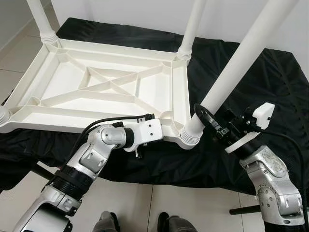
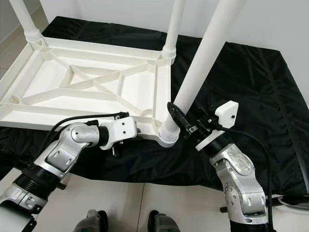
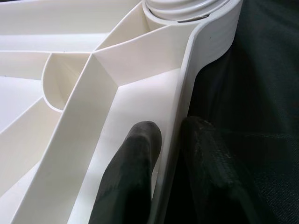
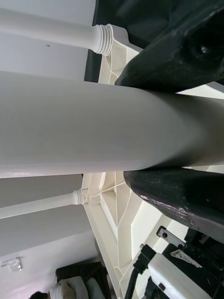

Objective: Building children table

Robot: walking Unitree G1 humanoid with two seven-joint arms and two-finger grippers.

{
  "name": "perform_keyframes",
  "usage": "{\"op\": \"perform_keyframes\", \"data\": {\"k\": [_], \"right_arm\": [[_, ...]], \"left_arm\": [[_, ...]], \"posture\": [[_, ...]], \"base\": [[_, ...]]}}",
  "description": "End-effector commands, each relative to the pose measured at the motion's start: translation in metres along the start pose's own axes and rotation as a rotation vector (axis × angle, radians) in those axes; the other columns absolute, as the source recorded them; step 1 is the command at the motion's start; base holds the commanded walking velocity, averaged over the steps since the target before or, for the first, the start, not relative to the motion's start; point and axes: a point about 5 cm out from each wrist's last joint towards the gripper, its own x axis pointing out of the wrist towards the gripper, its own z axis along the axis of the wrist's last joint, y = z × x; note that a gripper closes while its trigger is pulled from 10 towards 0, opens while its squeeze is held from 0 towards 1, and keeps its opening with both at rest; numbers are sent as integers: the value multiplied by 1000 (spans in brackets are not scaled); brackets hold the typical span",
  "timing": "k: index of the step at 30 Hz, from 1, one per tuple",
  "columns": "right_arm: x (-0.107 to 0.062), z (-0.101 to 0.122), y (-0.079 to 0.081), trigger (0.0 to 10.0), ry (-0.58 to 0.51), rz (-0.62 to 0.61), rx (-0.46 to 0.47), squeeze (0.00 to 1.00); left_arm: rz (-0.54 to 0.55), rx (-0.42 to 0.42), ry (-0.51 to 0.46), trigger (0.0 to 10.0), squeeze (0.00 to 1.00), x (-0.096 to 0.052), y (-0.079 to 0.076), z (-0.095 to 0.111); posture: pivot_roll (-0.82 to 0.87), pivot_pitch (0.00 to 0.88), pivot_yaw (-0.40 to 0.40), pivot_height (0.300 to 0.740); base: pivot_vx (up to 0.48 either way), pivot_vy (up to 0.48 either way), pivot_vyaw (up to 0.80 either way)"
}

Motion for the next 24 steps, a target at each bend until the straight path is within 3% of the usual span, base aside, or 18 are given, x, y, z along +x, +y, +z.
{"op": "perform_keyframes", "data": {"k": [1, 24], "right_arm": [[-3, -31, 14, 10000, 147, 25, 106, 0], [3, -25, 26, 10000, 122, -47, 67, 0]], "left_arm": [[68, 9, 5, 10000, 0, -1, 7, 3], [77, 11, 3, 10000, 0, 0, 10, 4]], "posture": [[-70, 195, -45, 740], [-75, 193, -51, 740]], "base": [[0, 0, 0], [0, 0, 0]]}}
